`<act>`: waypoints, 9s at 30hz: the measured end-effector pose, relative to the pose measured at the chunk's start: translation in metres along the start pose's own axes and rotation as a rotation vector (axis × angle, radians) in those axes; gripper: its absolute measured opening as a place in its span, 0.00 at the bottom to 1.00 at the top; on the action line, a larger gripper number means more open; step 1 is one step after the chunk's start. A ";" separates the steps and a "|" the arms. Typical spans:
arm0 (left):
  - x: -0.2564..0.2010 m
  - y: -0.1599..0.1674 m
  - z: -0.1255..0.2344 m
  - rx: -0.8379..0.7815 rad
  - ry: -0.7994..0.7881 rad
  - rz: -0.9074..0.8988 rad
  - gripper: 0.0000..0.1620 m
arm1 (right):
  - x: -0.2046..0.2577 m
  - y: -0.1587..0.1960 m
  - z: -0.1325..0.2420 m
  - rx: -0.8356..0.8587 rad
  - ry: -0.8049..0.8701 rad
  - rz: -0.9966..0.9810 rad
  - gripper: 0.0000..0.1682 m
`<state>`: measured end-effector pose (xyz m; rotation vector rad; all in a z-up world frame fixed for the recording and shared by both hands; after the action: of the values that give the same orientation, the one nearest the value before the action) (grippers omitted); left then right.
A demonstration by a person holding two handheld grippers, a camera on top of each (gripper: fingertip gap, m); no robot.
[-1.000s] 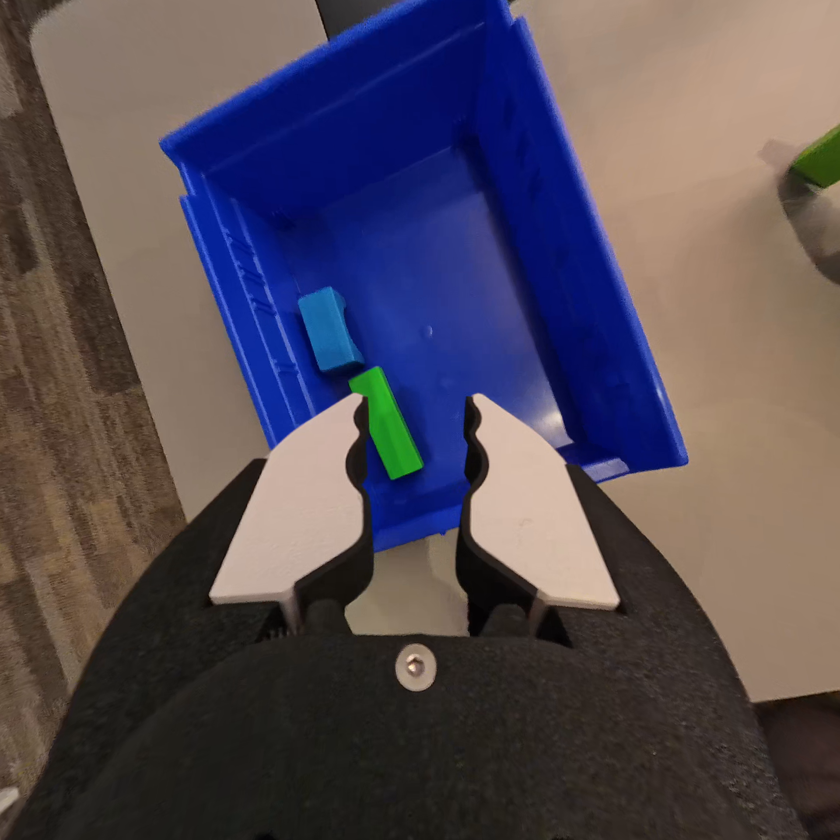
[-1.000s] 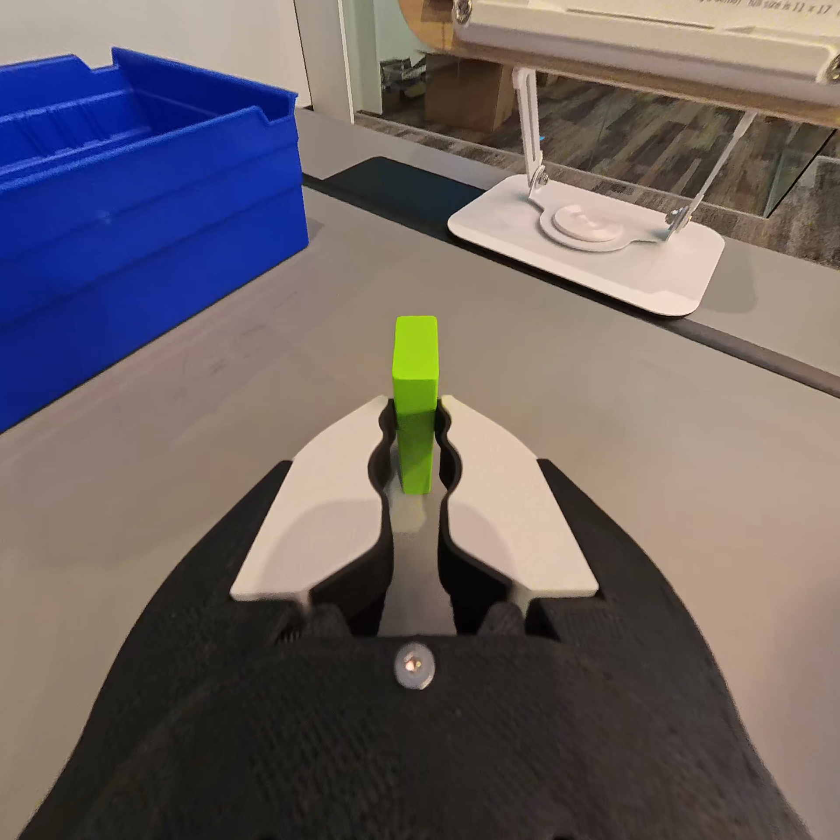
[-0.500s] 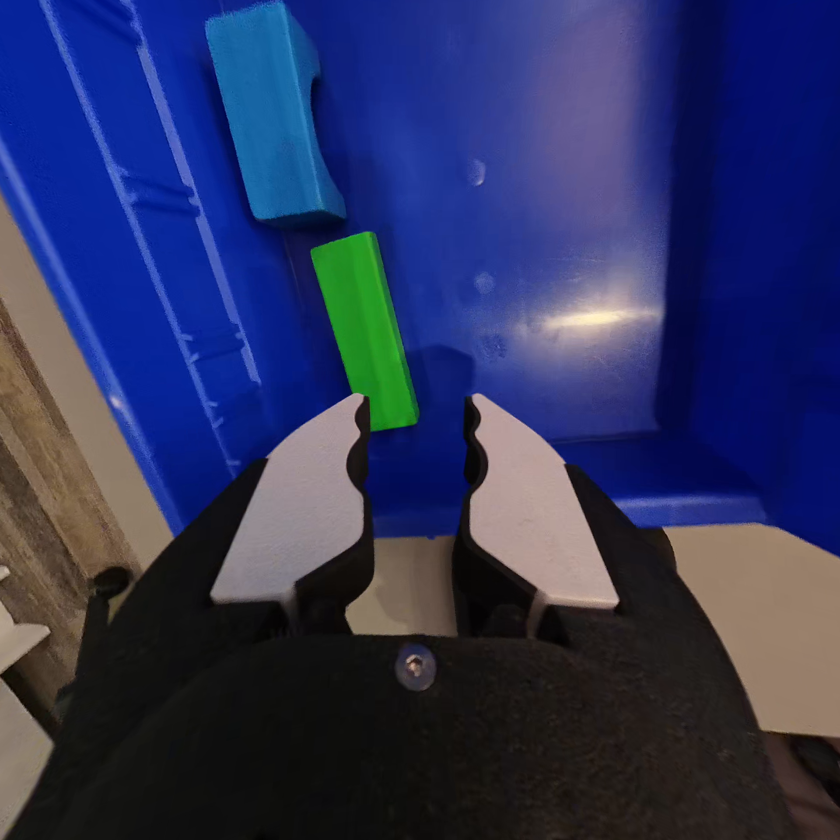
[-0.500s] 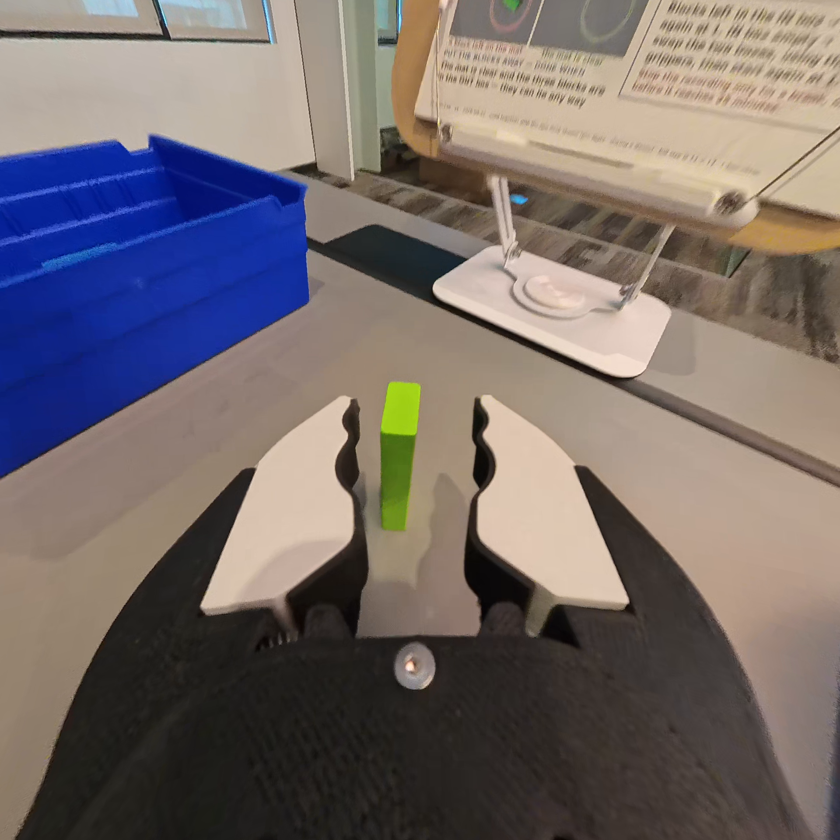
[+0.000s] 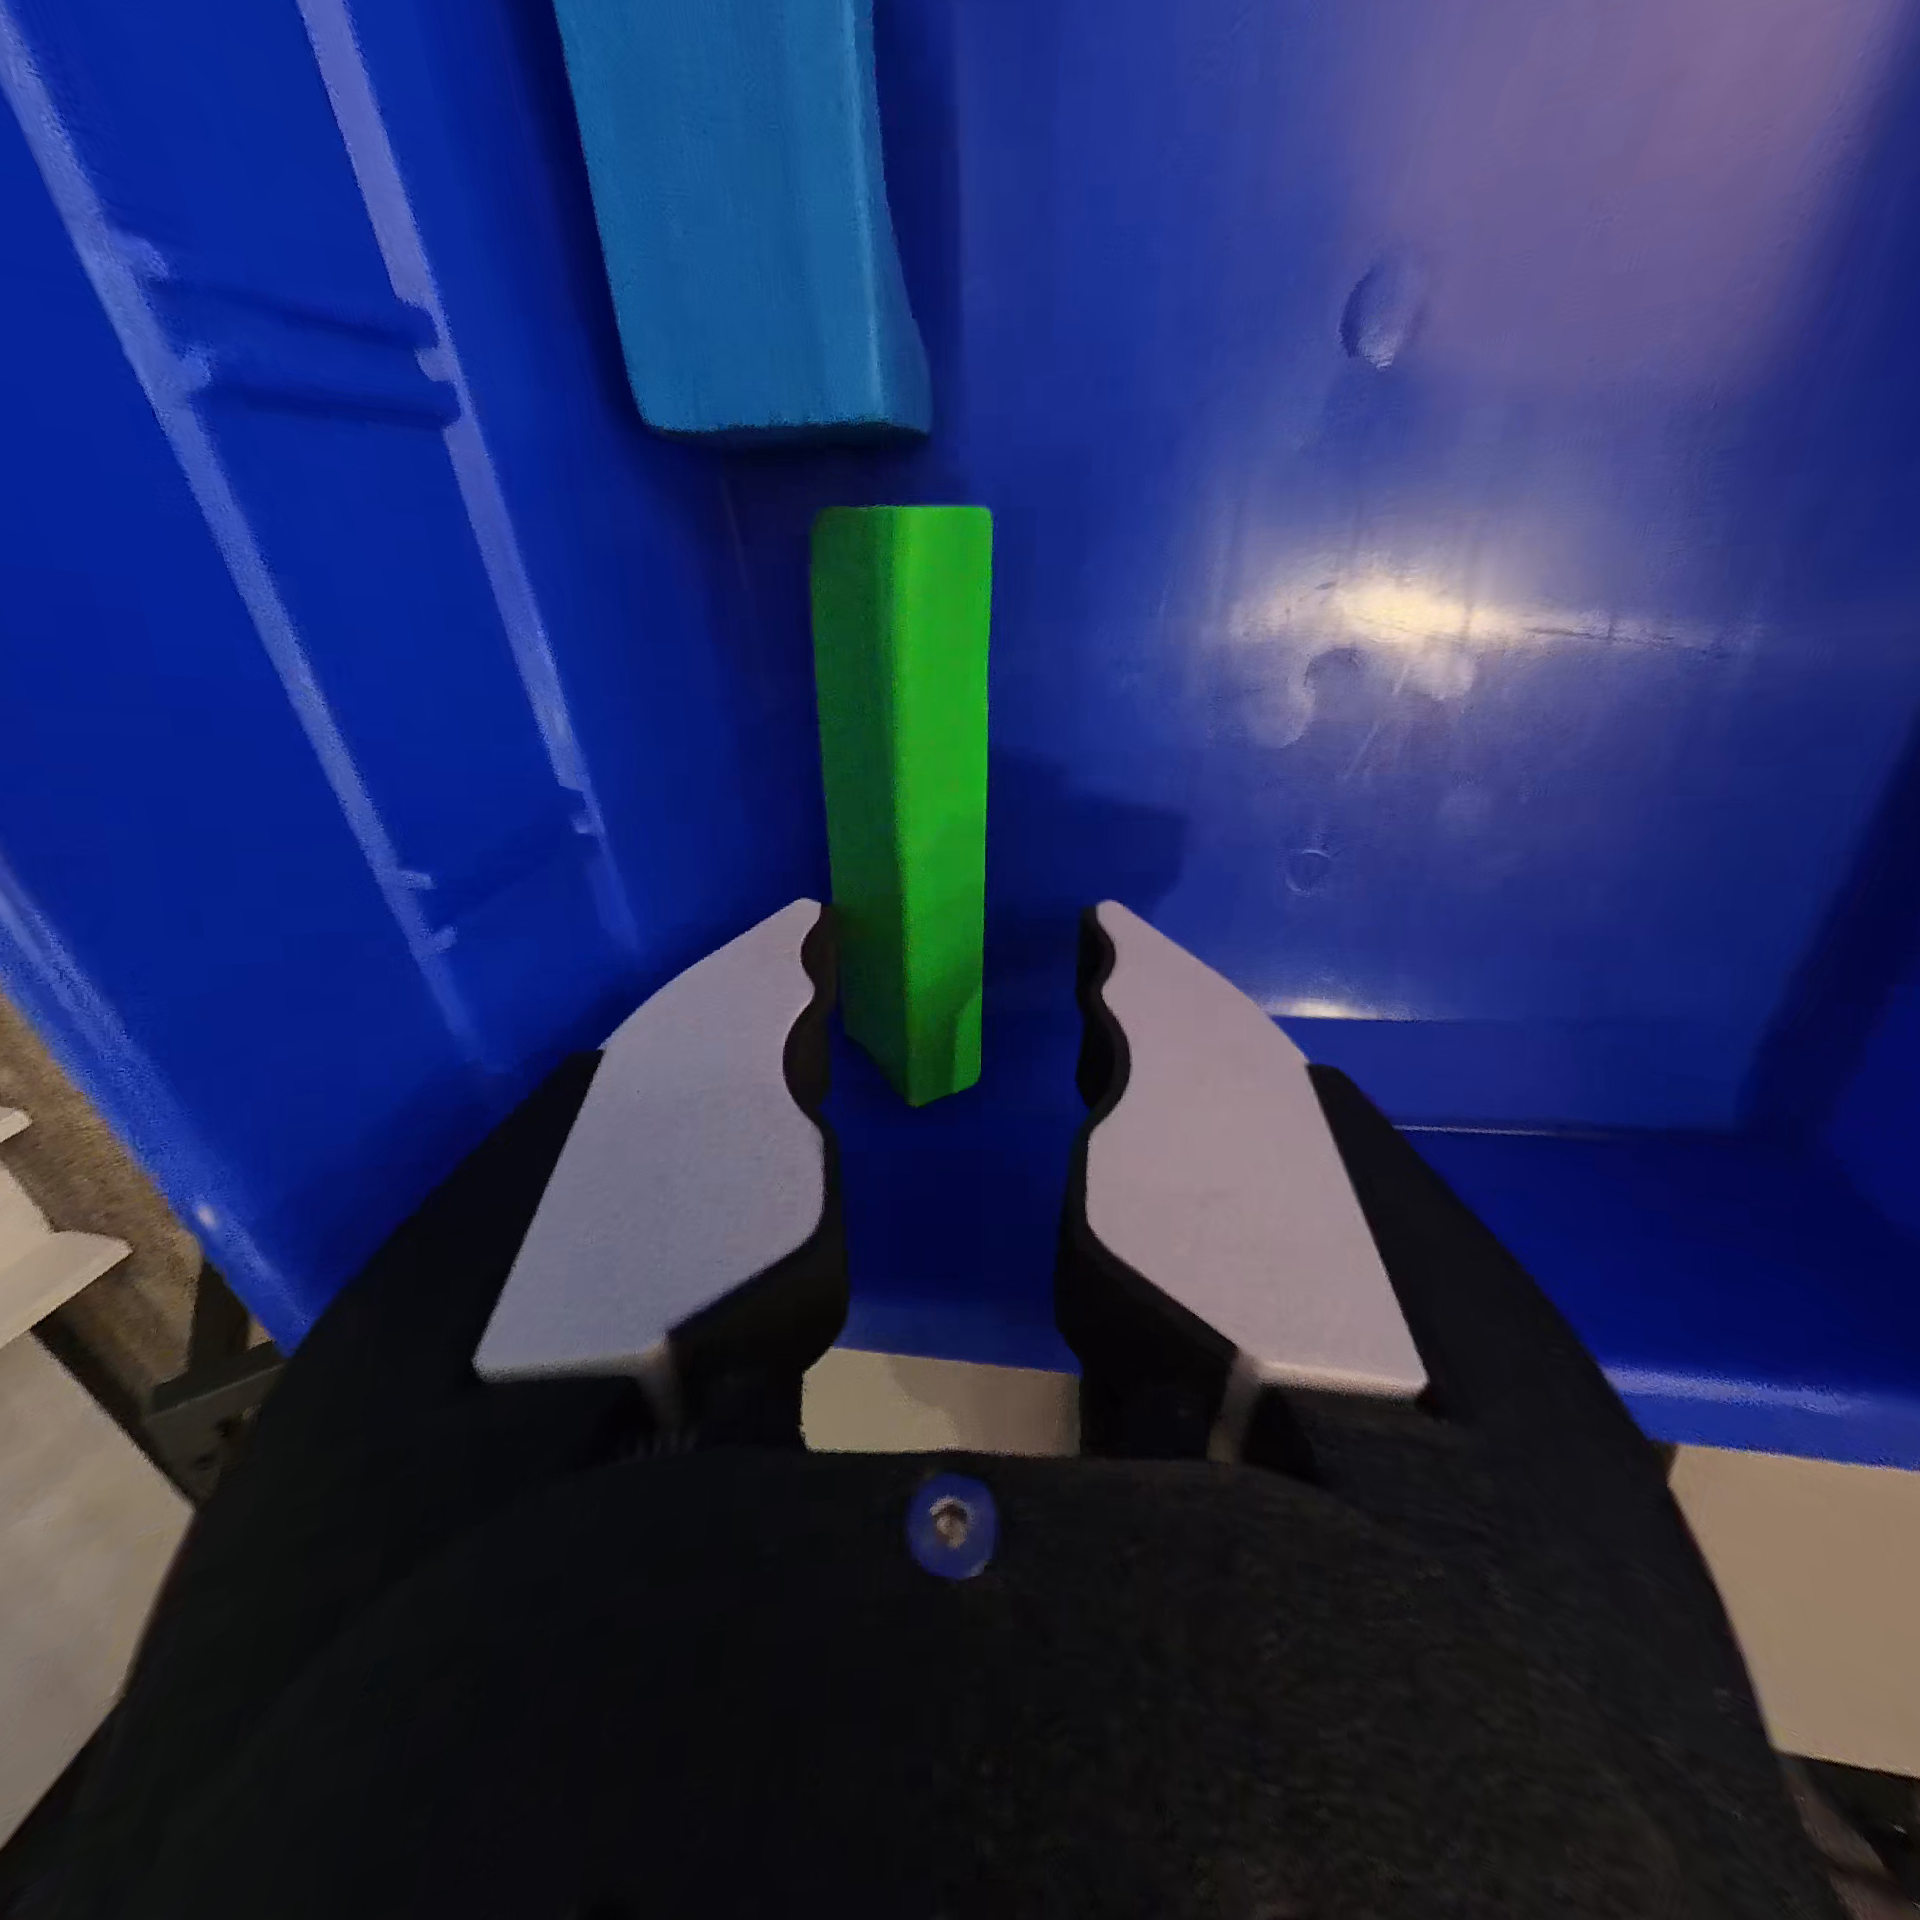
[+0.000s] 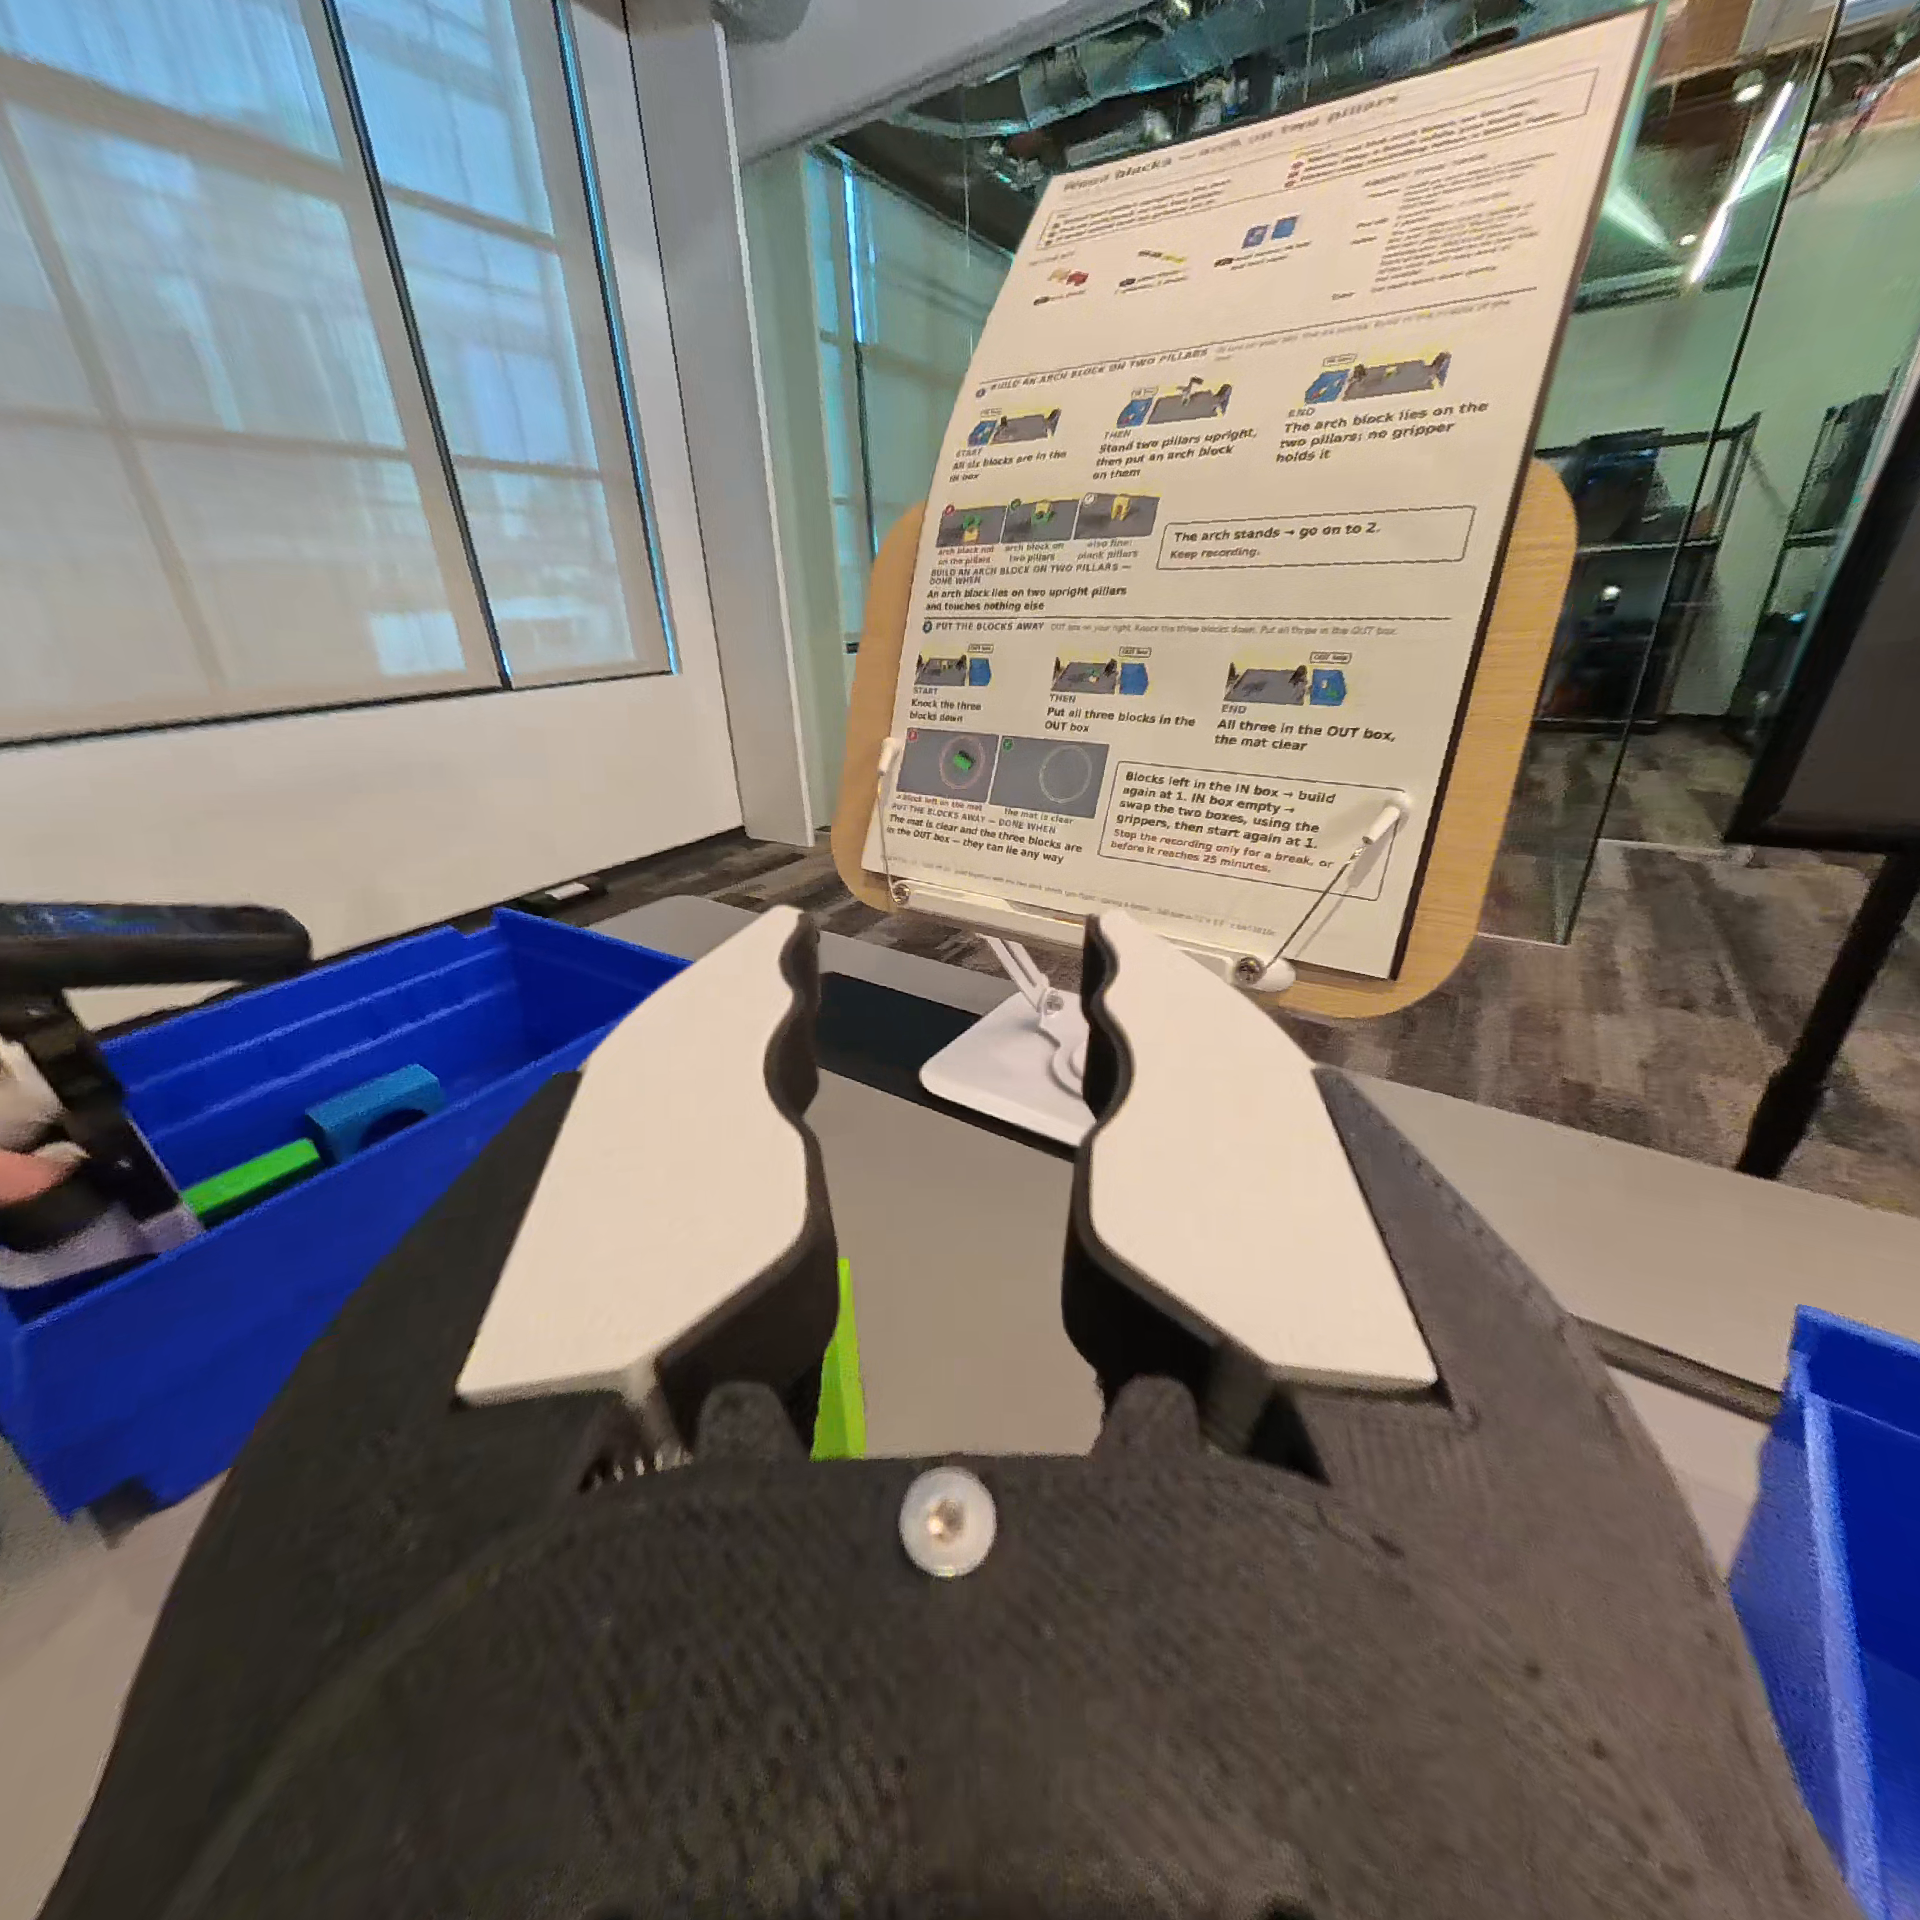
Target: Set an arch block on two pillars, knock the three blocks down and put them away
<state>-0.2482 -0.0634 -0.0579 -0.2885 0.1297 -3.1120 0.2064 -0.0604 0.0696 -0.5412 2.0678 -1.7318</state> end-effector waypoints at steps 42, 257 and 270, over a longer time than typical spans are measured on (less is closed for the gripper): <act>-0.124 0.043 0.180 -0.857 0.263 -0.430 0.19 | 0.086 0.001 -0.020 0.072 -0.628 -0.506 0.26; -0.091 0.017 0.234 -1.473 0.680 -0.625 0.33 | -0.112 0.114 -0.109 1.446 -0.215 0.377 0.20; -0.093 0.019 0.228 -1.404 0.604 -0.677 0.32 | -0.059 0.126 -0.117 1.430 -0.336 0.396 0.18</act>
<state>-0.1150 -0.0987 0.1473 0.7837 2.5916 -2.7849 0.1900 0.0885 -0.0325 0.0592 0.3382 -2.0920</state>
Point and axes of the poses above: each gripper's, where its closed fingertips meet, z back along the fingers, y out of its underside, x = y × z across the jaws, the point moved 9 cm from there along z, back along the fingers, and after that the axes turned 5 degrees about z, right-handed, at the moved point
